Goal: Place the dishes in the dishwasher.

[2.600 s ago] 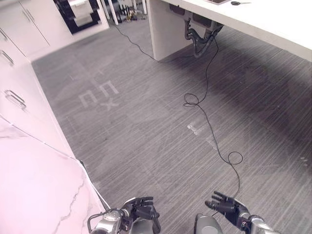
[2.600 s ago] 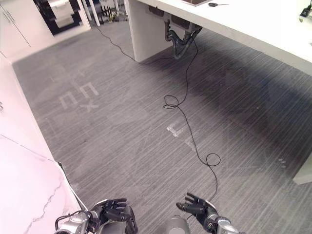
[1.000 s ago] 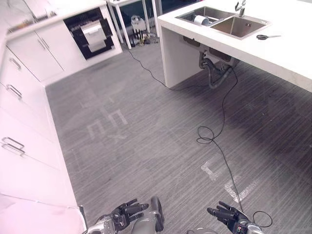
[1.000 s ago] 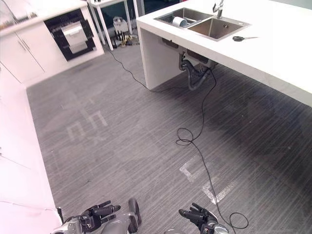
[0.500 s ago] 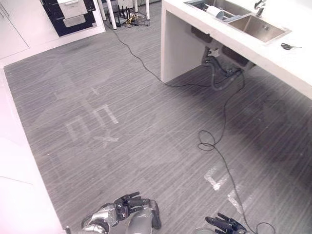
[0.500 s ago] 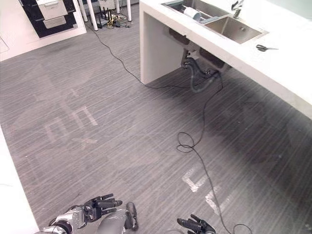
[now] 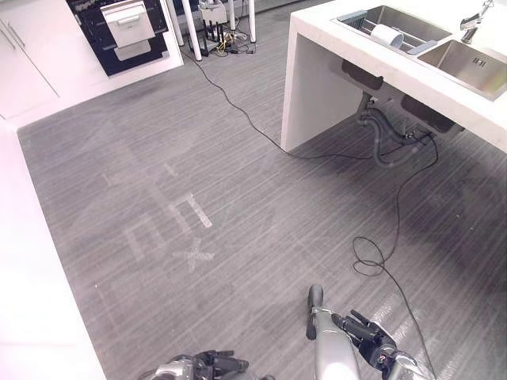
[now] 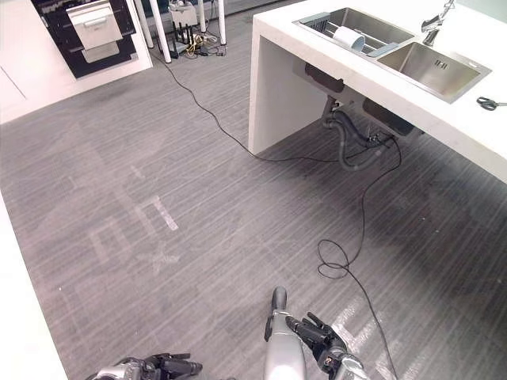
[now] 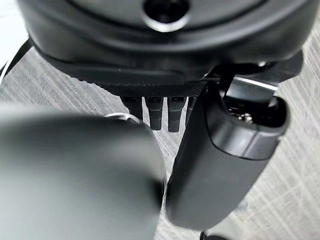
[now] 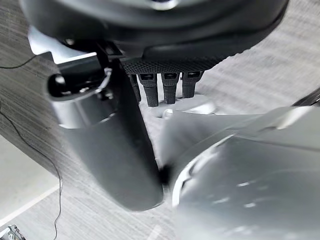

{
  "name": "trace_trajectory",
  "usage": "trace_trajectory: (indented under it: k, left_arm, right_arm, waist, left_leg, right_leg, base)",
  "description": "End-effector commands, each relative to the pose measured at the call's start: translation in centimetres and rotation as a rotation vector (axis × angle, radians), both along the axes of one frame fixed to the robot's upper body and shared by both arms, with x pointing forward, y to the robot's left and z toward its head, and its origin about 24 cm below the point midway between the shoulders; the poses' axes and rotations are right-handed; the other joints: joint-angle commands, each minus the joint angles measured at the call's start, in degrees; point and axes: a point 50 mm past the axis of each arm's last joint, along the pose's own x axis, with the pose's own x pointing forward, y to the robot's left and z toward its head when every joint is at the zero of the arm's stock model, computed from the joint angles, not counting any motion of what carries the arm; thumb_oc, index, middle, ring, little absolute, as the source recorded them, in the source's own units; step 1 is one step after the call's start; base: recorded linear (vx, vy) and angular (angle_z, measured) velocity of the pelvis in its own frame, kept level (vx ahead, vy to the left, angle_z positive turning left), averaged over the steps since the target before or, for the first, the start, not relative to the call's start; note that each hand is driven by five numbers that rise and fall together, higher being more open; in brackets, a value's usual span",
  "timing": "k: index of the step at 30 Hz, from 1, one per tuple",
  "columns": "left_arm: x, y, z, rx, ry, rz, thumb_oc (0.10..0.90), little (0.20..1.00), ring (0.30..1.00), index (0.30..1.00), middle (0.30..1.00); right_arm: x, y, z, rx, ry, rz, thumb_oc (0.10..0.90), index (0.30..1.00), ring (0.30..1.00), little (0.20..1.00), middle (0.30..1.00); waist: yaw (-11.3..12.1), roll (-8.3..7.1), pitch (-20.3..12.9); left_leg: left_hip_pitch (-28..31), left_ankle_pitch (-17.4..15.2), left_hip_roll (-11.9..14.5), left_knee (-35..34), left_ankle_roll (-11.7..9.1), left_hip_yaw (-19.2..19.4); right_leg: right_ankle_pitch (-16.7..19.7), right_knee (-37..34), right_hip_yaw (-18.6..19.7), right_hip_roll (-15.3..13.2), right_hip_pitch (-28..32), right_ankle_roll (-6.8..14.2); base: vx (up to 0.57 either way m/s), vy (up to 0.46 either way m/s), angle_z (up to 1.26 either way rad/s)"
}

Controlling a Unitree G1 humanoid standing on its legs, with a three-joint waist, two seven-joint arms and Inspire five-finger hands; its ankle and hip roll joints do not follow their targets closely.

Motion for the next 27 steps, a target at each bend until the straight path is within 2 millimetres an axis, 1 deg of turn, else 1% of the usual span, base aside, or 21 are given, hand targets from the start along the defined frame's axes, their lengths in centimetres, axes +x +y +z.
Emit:
trace_trajectory:
  k: [1, 2, 3, 4, 5, 6, 7, 8, 9, 10, 12, 13, 14, 15, 17, 18, 19, 22, 24, 26, 27]
  left_arm:
    - [-3.4, 1.8, -0.5, 0.066, 0.126, -0.01, 0.8, 0.9, 0.9, 0.9, 0.9]
    - [-3.6, 1.7, -0.5, 0.055, 0.135, 0.012, 0.8, 0.9, 0.9, 0.9, 0.9]
    - [-3.7, 1.5, -0.5, 0.048, 0.139, 0.032, 0.8, 0.9, 0.9, 0.9, 0.9]
    - [-3.7, 1.4, -0.6, 0.049, 0.14, 0.054, 0.8, 0.9, 0.9, 0.9, 0.9]
    - [-3.7, 1.3, -0.6, 0.051, 0.136, 0.084, 0.8, 0.9, 0.9, 0.9, 0.9]
    - [-3.7, 1.3, -0.6, 0.051, 0.135, 0.096, 0.8, 0.9, 0.9, 0.9, 0.9]
    - [-3.7, 1.3, -0.6, 0.048, 0.131, 0.117, 0.8, 0.9, 0.9, 0.9, 0.9]
    - [-3.5, 1.1, -0.6, 0.028, 0.118, 0.179, 0.8, 0.9, 0.9, 0.9, 0.9]
    - [-2.9, 1.0, -0.5, 0.027, 0.091, 0.189, 0.8, 0.9, 0.9, 0.9, 0.9]
    - [-2.8, 1.0, -0.5, 0.028, 0.086, 0.185, 0.8, 0.9, 0.9, 0.9, 0.9]
    - [-2.5, 1.0, -0.5, 0.036, 0.071, 0.161, 0.8, 0.9, 0.9, 0.9, 0.9]
    - [-2.5, 1.0, -0.5, 0.048, 0.058, 0.147, 0.8, 0.9, 0.9, 0.9, 0.9]
    - [-2.5, 1.0, -0.5, 0.05, 0.058, 0.147, 0.8, 0.9, 0.9, 0.9, 0.9]
    - [-2.6, 0.9, -0.5, 0.051, 0.058, 0.156, 0.8, 0.9, 0.9, 0.9, 0.9]
    - [-3.1, 0.7, -0.6, 0.046, 0.072, 0.17, 0.8, 0.9, 0.9, 0.9, 0.9]
    - [-3.5, 0.5, -0.7, 0.044, 0.081, 0.177, 0.8, 0.9, 0.9, 0.9, 0.9]
    - [-3.7, 0.4, -0.8, 0.043, 0.085, 0.186, 0.8, 0.9, 0.9, 0.9, 0.9]
    - [-3.9, 0.2, -0.9, 0.044, 0.094, 0.216, 0.8, 0.9, 0.9, 0.9, 0.9]
    - [-4.0, 0.4, -0.9, 0.056, 0.103, 0.217, 0.8, 0.9, 0.9, 0.9, 0.9]
    - [-3.6, 1.0, -0.8, 0.073, 0.089, 0.166, 0.8, 0.9, 0.9, 0.9, 0.9]
    - [-3.3, 1.4, -0.6, 0.088, 0.087, 0.148, 0.8, 0.9, 0.9, 0.9, 0.9]
  right_arm:
    - [-3.5, -0.8, -1.1, -0.025, 0.132, -0.027, 0.8, 0.9, 0.9, 0.9, 0.9]
    - [-3.8, -1.0, -1.2, -0.031, 0.141, -0.03, 0.8, 0.9, 0.9, 0.9, 0.9]
    - [-3.9, -1.3, -1.1, -0.041, 0.146, -0.024, 0.8, 0.9, 0.9, 0.9, 0.9]
    - [-4.0, -1.7, -1.0, -0.058, 0.147, -0.01, 0.8, 0.9, 0.9, 0.9, 0.9]
    - [-3.8, -2.3, -0.8, -0.072, 0.139, -0.005, 0.8, 0.9, 0.9, 0.9, 0.9]
    - [-3.8, -2.4, -0.8, -0.075, 0.136, -0.007, 0.8, 0.9, 0.9, 0.9, 0.9]
    - [-3.7, -2.6, -0.7, -0.079, 0.128, -0.012, 0.8, 0.9, 0.9, 0.9, 0.9]
    - [-3.5, -3.3, -0.4, -0.085, 0.111, -0.043, 0.8, 0.9, 0.9, 0.9, 0.9]
    - [-3.4, -3.9, -0.1, -0.086, 0.094, -0.086, 0.8, 0.9, 0.9, 0.9, 0.9]
    - [-3.4, -4.0, -0.1, -0.084, 0.091, -0.091, 0.8, 0.9, 0.9, 0.9, 0.9]
    - [-3.2, -4.0, 0.0, -0.076, 0.082, -0.1, 0.8, 0.9, 0.9, 0.9, 0.9]
    - [-2.7, -3.8, 0.1, -0.079, 0.075, -0.076, 0.8, 0.9, 0.9, 0.9, 0.9]
    - [-2.6, -3.8, 0.1, -0.079, 0.075, -0.076, 0.8, 0.9, 0.9, 0.9, 0.9]
    - [-2.5, -3.7, 0.1, -0.08, 0.076, -0.07, 0.8, 0.9, 0.9, 0.9, 0.9]
    - [-2.4, -3.6, 0.1, -0.077, 0.087, -0.061, 0.8, 0.9, 0.9, 0.9, 0.9]
    - [-2.4, -3.5, 0.0, -0.077, 0.094, -0.051, 0.8, 0.9, 0.9, 0.9, 0.9]
    - [-2.3, -3.5, 0.1, -0.078, 0.096, -0.042, 0.8, 0.9, 0.9, 0.9, 0.9]
    - [-1.7, -3.3, 0.2, -0.083, 0.089, -0.021, 0.8, 0.9, 0.9, 0.9, 0.9]
    - [-1.6, -3.0, 0.1, -0.072, 0.091, -0.039, 0.8, 0.9, 0.9, 0.9, 0.9]
    - [-2.1, -2.6, -0.2, -0.066, 0.101, -0.038, 0.8, 0.9, 0.9, 0.9, 0.9]
    - [-2.3, -2.4, -0.4, -0.083, 0.103, -0.028, 0.8, 0.9, 0.9, 0.9, 0.9]
  waist:
    - [-0.61, -0.89, -0.35]
    - [-0.69, -0.48, -0.82]
    - [-0.56, -0.11, -1.2]
    - [-0.31, 0.1, -1.62]
    - [-0.1, 0.48, -1.94]
    - [-0.07, 0.58, -2.01]
    - [0.08, 0.54, -2.05]
    - [0.92, 0.26, -1.5]
    - [1.87, -0.5, -0.58]
    - [1.99, -0.5, -0.41]
    - [2.78, -1.3, 0.05]
    - [3.72, -1.26, 0.76]
    - [3.81, -1.34, 0.87]
    - [4.4, -1.23, 1.08]
    - [5.85, 0.46, 1.42]
    - [6.86, 0.92, 1.77]
    - [7.38, 1.0, 1.89]
    - [7.74, 0.94, 1.62]
    - [7.7, 0.58, 1.42]
    - [7.17, 0.84, 0.58]
    - [6.33, 1.4, 0.22]
  left_leg:
    - [-1.86, -0.47, 2.48, -0.62, 0.22, -1.81]
    - [-0.57, 0.18, 3.09, -0.62, -0.64, -1.69]
    - [0.62, 3.27, 3.88, -0.62, -1.9, -1.55]
    - [2.37, 8.27, 4.35, -0.62, -3.6, -1.5]
    - [2.6, 14.06, 5.13, 2.41, -5.8, -1.85]
    - [2.29, 15.03, 5.37, 3.44, -6.22, -2.0]
    - [0.72, 17.62, 5.78, 7.98, -7.03, -2.41]
    - [-5.71, 20.57, 8.11, 21.68, -8.16, -3.32]
    - [-13.2, 18.3, 8.88, 27.7, -6.42, -3.32]
    - [-14.07, 17.74, 8.88, 28.13, -6.06, -3.38]
    - [-17.62, 17.44, 6.73, 23.84, -3.74, -2.38]
    - [-18.78, 17.46, 4.56, 7.73, -2.4, -1.33]
    - [-18.6, 17.71, 4.29, 6.25, -2.37, -1.31]
    - [-19.35, 18.62, 2.82, 0.18, -2.56, -2.87]
    - [-26.48, 18.07, 2.89, -0.62, -4.04, -8.56]
    - [-29.96, 19.43, 3.34, -0.62, -4.95, -11.3]
    - [-31.34, 20.2, 3.55, -0.62, -5.29, -11.84]
    - [-30.95, 20.14, 4.17, -0.62, -4.88, -9.24]
    - [-28.93, 18.85, 2.95, -0.62, -4.1, -9.11]
    - [-27.17, 16.75, 2.68, -0.62, -2.8, -8.32]
    - [-24.84, 15.04, 2.12, -0.62, -1.58, -8.75]
  right_leg:
    - [-1.64, -0.96, 4.99, -5.98, 4.63, 13.54]
    - [-2.66, -0.96, 4.35, -5.1, 5.55, 12.75]
    - [-3.97, -0.96, 3.92, -4.2, 6.48, 11.67]
    - [-5.54, -0.96, 3.65, -3.33, 7.53, 10.23]
    - [-7.13, -0.96, 3.34, -2.1, 8.6, 8.49]
    - [-7.43, -0.96, 3.29, -1.83, 8.79, 8.13]
    - [-8.26, -0.96, 3.29, -1.25, 9.5, 7.17]
    - [-11.42, -0.96, 3.3, 0.56, 13.14, 4.85]
    - [-13.03, -0.96, 3.45, 0.91, 16.12, 3.92]
    - [-13.24, -0.96, 3.5, 1.01, 16.49, 3.89]
    - [-13.34, -0.96, 4.72, 0.55, 17.64, 3.98]
    - [-14.39, -0.96, 6.72, 1.3, 19.09, 5.01]
    - [-14.52, -0.96, 6.89, 1.3, 19.29, 5.11]
    - [-15.1, -0.96, 8.2, 1.96, 19.85, 5.47]
    - [-16.06, -0.96, 10.92, 4.91, 20.67, 5.98]
    - [-16.65, -0.96, 12.53, 5.87, 21.57, 6.08]
    - [-16.95, -0.96, 13.23, 5.98, 22.04, 6.25]
    - [-17.97, -0.96, 14.07, 5.3, 23.39, 6.9]
    - [-18.95, -0.96, 14.54, 5.06, 25.34, 7.12]
    - [-19.86, -0.96, 14.47, 6.29, 26.99, 6.66]
    - [-17.53, -0.96, 13.52, 7.1, 29.09, 6.93]
  base:
    - [0.52, -0.261, 0.51]
    - [0.42, -0.225, 0.23]
    - [0.45, -0.261, -0.04]
    - [0.47, -0.297, -0.06]
    - [0.37, -0.239, 0.0]
    - [0.29, -0.21, -0.24]
    - [0.37, -0.299, -0.32]
    - [0.47, -0.381, 0.01]
    - [0.43, -0.325, 0.22]
    - [0.16, -0.119, 0.13]
    - [0.22, 0.053, -0.39]
    - [0.39, 0.115, -0.49]
    - [0.42, 0.168, -0.62]
    - [0.31, 0.13, -0.61]
    - [0.42, 0.173, -0.6]
    - [0.42, 0.152, -0.6]
    - [0.42, 0.155, -0.85]
    - [0.35, 0.18, -1.07]
    - [0.36, 0.157, -0.99]
    - [0.44, 0.178, -0.96]
    - [0.42, 0.217, -0.73]
